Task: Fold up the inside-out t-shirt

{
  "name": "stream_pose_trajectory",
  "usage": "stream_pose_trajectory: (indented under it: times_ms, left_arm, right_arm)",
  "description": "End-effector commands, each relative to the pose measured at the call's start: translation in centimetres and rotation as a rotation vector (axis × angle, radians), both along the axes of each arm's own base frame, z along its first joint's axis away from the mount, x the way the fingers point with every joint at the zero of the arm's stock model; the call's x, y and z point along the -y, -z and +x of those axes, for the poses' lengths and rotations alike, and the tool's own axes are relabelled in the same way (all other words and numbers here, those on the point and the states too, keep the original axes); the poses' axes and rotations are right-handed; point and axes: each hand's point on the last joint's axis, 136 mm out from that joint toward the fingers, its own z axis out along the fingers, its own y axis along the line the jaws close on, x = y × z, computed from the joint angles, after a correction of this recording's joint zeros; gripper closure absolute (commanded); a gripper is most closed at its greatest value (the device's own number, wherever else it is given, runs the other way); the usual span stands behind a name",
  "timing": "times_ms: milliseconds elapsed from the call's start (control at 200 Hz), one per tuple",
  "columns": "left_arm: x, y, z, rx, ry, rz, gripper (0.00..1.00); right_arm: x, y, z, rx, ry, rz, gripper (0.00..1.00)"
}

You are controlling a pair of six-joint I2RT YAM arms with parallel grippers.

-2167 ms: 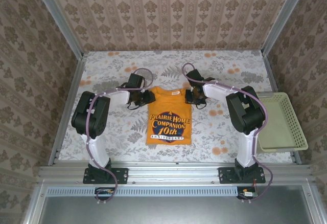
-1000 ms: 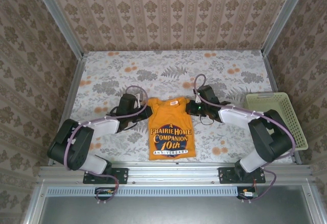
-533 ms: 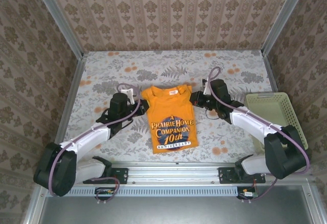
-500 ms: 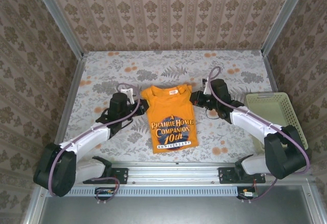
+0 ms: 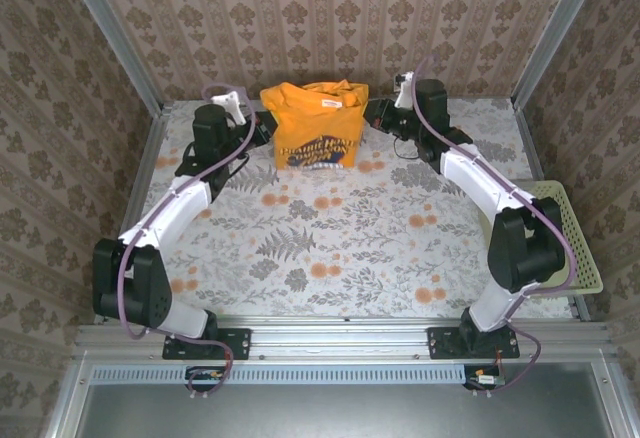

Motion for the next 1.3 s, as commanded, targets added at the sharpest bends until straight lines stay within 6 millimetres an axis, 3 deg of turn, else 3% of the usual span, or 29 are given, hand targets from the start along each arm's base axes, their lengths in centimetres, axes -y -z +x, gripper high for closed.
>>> stream_pose_trajectory:
  times_ms: [0, 110, 275, 355, 500, 640, 805, 1025, 1295]
  left_arm:
    - [1.5, 0.9, -2.4, 0.023, 0.094, 0.012, 1.00]
    - [2.4, 5.8, -6.7, -0.043, 0.133, 0.052, 1.00]
    - [3.7, 11.8, -13.7, -0.138, 0.191, 0.101, 1.00]
    - [3.4, 13.0, -16.0, -0.164, 0.184, 0.103, 1.00]
    - [2.1, 14.0, -18.0, -0.185, 0.117, 0.102, 1.00]
    - [1.6, 15.0, -18.0, -0.214, 0.079, 0.107, 1.00]
    - [0.3, 16.7, -16.6, -0.296, -0.025, 0.166, 1.00]
    - [-0.3, 18.7, -14.2, -0.388, -0.112, 0.211, 1.00]
    - [-1.0, 20.7, -12.7, -0.414, -0.159, 0.261, 1.00]
  right_arm:
    - [-0.7, 1.2, -1.1, -0.026, -0.055, 0.033, 1.00]
    - [-0.5, 4.9, -4.1, -0.082, -0.082, 0.039, 1.00]
    - [-0.3, 10.6, -10.9, -0.191, -0.134, 0.003, 1.00]
    - [0.3, 12.9, -13.7, -0.241, -0.131, -0.017, 1.00]
    - [1.4, 13.4, -16.6, -0.253, -0.110, -0.038, 1.00]
    - [1.2, 12.5, -16.3, -0.234, -0.101, -0.031, 1.00]
    - [0.3, 12.3, -14.2, -0.268, -0.095, -0.079, 1.00]
    - [0.0, 16.1, -10.9, -0.422, -0.074, -0.193, 1.00]
    - [-0.9, 19.5, -9.0, -0.475, -0.090, -0.285, 1.00]
